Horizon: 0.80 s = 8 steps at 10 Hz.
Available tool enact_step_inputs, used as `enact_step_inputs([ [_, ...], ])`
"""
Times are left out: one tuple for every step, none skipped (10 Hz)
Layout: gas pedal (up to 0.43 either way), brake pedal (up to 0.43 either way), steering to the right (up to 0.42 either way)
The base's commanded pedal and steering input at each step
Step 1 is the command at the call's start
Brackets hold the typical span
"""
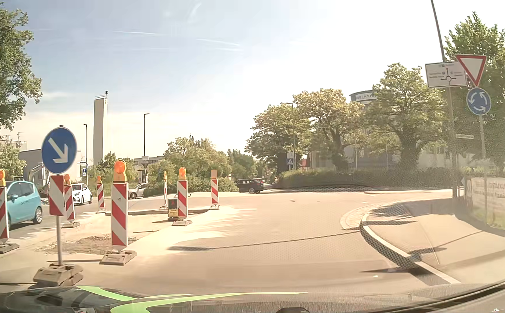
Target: Follow the waypoints while adhering to traffic rules and regulations
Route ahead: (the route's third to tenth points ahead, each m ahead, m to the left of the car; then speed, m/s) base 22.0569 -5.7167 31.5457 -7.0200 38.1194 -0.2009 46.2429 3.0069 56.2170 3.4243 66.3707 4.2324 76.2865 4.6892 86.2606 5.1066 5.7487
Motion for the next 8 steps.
enact_step_inputs([
  [0.0,0.213,-0.005],
  [0.0,0.22,-0.005],
  [0.0,0.226,-0.004],
  [0.0,0.226,-0.003],
  [0.0,0.232,-0.001],
  [0.0,0.232,0.001],
  [0.0,0.232,0.004],
  [0.0,0.232,0.007],
])
